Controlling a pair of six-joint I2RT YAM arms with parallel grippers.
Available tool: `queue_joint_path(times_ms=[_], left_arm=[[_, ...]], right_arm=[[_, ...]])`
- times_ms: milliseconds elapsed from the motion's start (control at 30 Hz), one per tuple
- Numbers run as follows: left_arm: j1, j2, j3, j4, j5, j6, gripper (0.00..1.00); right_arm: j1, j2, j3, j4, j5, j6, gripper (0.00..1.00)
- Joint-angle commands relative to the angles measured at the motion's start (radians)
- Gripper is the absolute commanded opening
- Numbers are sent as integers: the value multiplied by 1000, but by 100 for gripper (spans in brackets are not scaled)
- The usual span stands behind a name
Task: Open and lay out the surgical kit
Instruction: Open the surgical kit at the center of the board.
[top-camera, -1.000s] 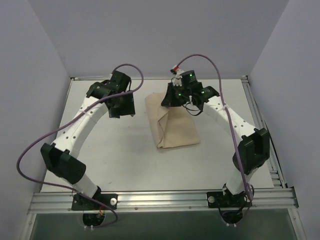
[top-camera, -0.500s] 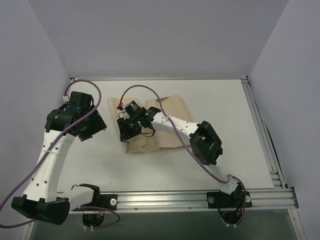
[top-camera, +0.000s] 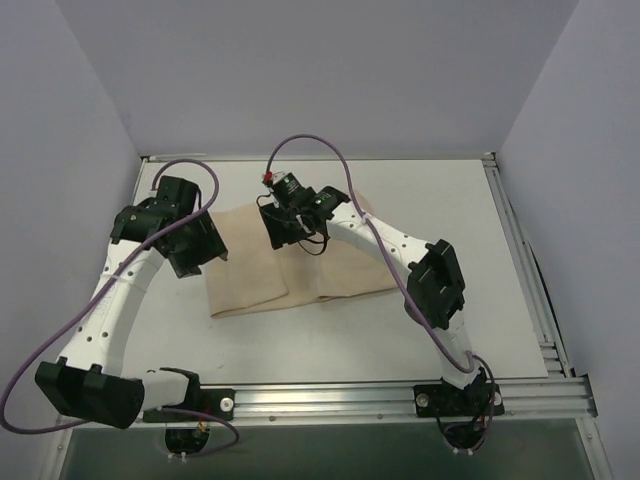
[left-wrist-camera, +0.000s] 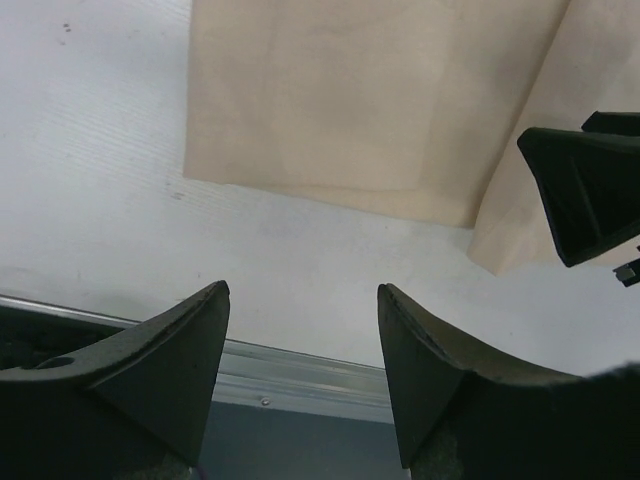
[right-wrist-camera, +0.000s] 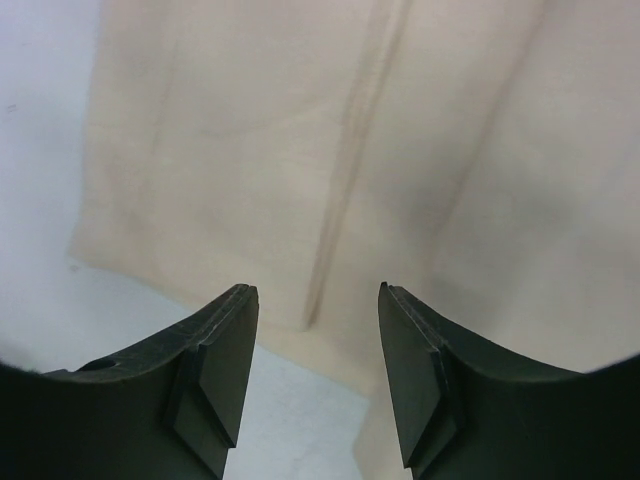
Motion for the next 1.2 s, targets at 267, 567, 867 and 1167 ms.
queue_joint_path(times_ms=[267, 567, 867, 1167], left_arm=[[-108, 128, -55, 246, 169, -86, 70], [-128, 251, -17, 281, 170, -109, 71], [-94, 202, -64, 281, 155, -109, 73], [-85, 256, -80, 316, 190, -76, 73]], right_arm=[[-8, 98, 82, -186, 405, -80, 55], [-8, 201, 142, -223, 503, -98, 49], [-10, 152, 116, -193, 539, -80, 0], [-145, -26, 126, -246, 408, -74, 0]])
